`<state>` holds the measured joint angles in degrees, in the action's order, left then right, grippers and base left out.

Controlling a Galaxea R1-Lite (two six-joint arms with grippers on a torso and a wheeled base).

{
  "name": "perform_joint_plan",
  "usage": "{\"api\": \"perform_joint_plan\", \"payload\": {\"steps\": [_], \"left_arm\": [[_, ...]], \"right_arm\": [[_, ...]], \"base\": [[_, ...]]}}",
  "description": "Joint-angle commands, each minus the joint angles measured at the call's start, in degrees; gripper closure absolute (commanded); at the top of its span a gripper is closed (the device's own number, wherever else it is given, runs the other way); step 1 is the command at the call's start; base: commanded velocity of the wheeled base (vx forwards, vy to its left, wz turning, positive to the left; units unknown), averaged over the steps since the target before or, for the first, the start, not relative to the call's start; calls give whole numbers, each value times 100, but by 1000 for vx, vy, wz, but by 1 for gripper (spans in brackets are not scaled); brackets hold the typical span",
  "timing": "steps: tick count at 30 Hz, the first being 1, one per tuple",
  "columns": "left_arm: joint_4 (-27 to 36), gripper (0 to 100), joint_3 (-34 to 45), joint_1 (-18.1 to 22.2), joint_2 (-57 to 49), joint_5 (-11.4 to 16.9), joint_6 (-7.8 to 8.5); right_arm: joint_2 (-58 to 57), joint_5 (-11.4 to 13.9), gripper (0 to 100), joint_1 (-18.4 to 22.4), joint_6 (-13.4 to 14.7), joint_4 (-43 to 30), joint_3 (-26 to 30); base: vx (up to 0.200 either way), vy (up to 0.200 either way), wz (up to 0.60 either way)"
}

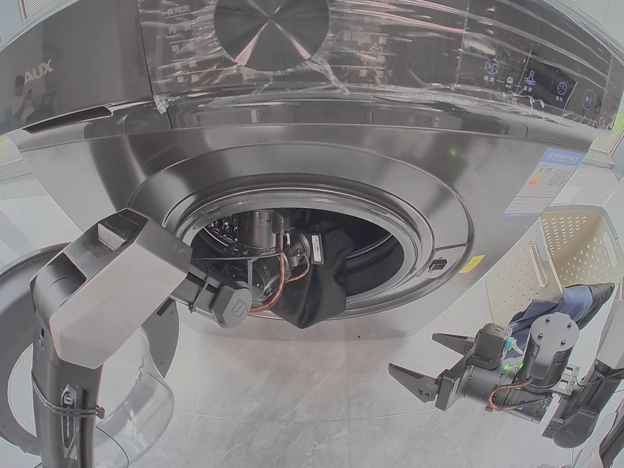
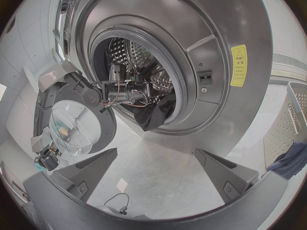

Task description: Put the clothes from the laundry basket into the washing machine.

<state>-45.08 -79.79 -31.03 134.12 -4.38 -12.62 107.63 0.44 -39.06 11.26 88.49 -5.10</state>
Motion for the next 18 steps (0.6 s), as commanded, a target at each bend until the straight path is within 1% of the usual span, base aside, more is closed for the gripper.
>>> {"api": "perform_joint_plan", "payload": {"steps": [1, 2, 3, 6, 12, 13, 16, 18], "left_arm": [[-256, 100, -872, 9, 422, -195, -21], [-256, 100, -872, 9, 422, -195, -21], [-379, 100, -1188, 9, 545, -230, -21], [-387, 100, -1452, 35, 606, -301, -21], [-370, 100, -1303, 53, 536, -318, -21], [-379, 0, -1197, 44, 439, -318, -21], [-326, 0, -951, 0, 97, -318, -30], [-326, 0, -916, -9, 70, -318, -30]], "right_arm": [[30, 0, 0, 12, -10, 1, -35], [30, 0, 0, 12, -10, 1, -35], [21, -9, 0, 21, -10, 1, -53], [12, -9, 0, 21, -1, 1, -53], [4, 0, 0, 21, -1, 1, -71], [12, 0, 0, 21, -1, 1, -97], [12, 0, 0, 21, -1, 1, -97], [12, 0, 0, 21, -1, 1, -97]], "base": [[0, 0, 0], [0, 0, 0], [0, 0, 0], [0, 0, 0], [0, 0, 0], [0, 0, 0], [0, 0, 0], [0, 0, 0]]}}
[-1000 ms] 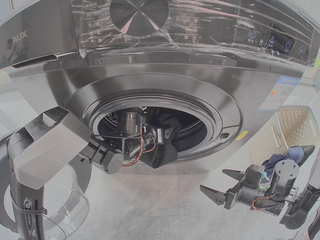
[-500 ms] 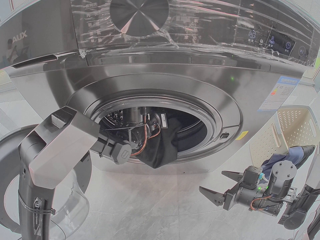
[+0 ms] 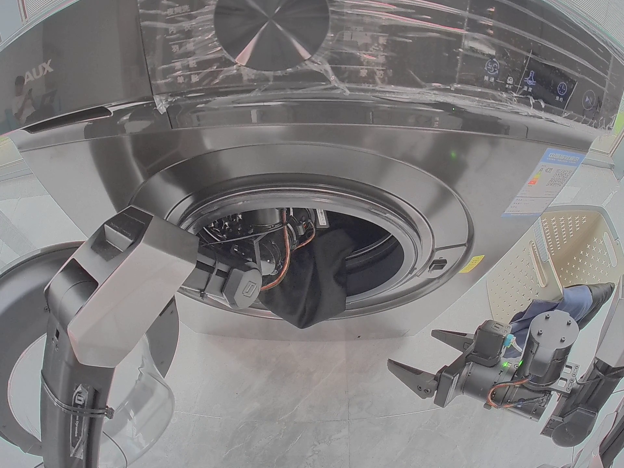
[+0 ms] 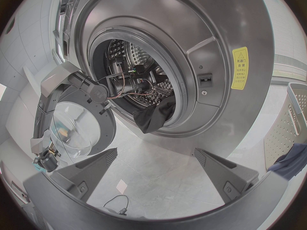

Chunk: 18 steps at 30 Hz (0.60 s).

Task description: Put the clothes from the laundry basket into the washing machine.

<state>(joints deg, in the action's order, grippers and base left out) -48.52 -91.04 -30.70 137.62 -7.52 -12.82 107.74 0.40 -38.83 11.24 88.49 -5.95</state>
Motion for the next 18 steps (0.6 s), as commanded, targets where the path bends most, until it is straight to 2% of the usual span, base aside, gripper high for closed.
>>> {"api": "perform_joint_plan", "payload": {"steps": [1, 5, 10, 18], "left_arm": [[282, 0, 675, -77, -684, 40, -18], [950, 0, 1378, -165, -1150, 137, -18], [1143, 0, 2161, -314, -1413, 348, -1], [1064, 0, 2292, -332, -1150, 401, -27]], "right_arm": [[-16, 4, 0, -2, 1, 1, -12], [-7, 4, 0, -2, 1, 1, 6], [1, 4, 0, 7, 1, 1, 24], [-16, 4, 0, 24, 10, 1, 24]], "base": [[0, 0, 0], [0, 0, 0], [0, 0, 0], [0, 0, 0]]}}
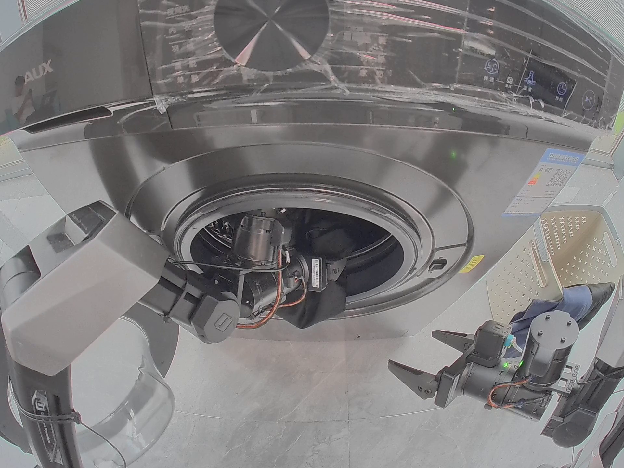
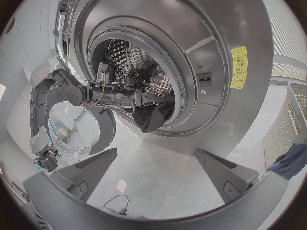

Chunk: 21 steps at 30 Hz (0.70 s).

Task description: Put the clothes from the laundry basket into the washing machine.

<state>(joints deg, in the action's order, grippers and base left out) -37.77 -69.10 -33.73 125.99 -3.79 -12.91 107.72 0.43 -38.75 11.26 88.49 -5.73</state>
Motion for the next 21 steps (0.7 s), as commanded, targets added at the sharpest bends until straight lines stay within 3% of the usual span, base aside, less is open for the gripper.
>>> {"api": "perform_joint_plan", "payload": {"steps": [1, 6, 7, 16, 21], "left_arm": [[-47, 0, 133, -28, 75, 28, -36], [-187, 0, 116, -19, 339, 19, -45], [-240, 100, 89, 7, 418, 19, -36], [-381, 100, -297, 42, 629, 10, -45], [-706, 100, -1097, 51, 813, -87, -106]], "right_arm": [[-14, 10, 0, 61, 7, 1, 2], [-14, 10, 0, 79, -1, 1, -25], [-14, 10, 0, 79, -1, 1, -33], [-14, 10, 0, 79, -1, 1, -95], [-23, 10, 0, 79, -1, 1, -121]], "base": [[0, 0, 0], [0, 0, 0], [0, 0, 0], [0, 0, 0], [0, 0, 0]]}}
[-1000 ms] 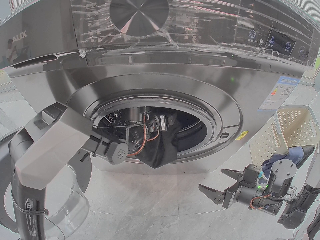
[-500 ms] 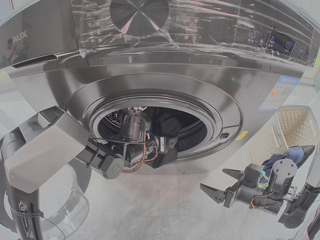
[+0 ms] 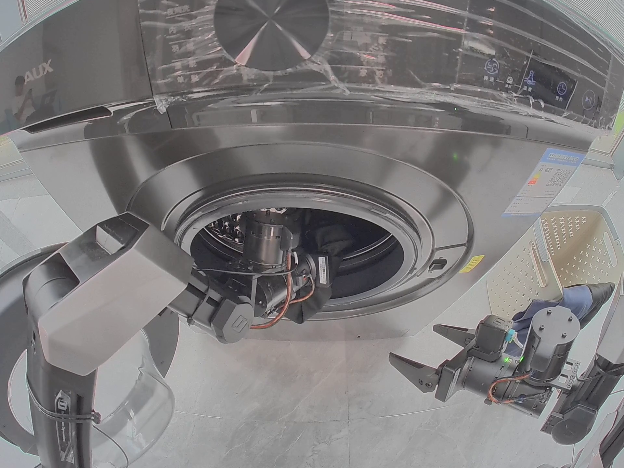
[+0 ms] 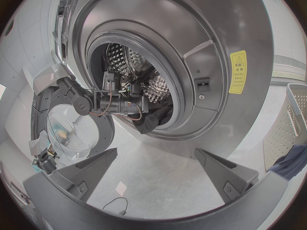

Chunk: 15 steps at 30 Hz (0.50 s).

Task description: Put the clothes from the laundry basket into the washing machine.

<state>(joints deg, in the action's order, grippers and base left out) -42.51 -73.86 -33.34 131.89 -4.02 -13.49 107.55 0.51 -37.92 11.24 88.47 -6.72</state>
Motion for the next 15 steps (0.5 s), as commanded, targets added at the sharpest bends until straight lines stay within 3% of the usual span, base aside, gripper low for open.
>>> {"api": "perform_joint_plan", "payload": {"steps": [1, 4, 9, 10, 15], "left_arm": [[-390, 100, -928, 29, 355, -134, -83], [-548, 100, -1482, 109, 601, -389, -74], [-530, 100, -1658, 117, 654, -415, -74], [-539, 0, -1623, 117, 645, -424, -66], [-513, 0, -1429, 65, 460, -450, -101]], "right_arm": [[3, 2, 0, -4, 1, 4, -23], [3, 2, 0, -4, 1, 4, -23], [-6, 2, 0, -4, 1, 4, -31], [3, 2, 0, -4, 1, 4, -31], [-6, 2, 0, 4, 1, 4, -40]], "base": [[0, 0, 0], [0, 0, 0], [0, 0, 0], [0, 0, 0], [0, 0, 0]]}}
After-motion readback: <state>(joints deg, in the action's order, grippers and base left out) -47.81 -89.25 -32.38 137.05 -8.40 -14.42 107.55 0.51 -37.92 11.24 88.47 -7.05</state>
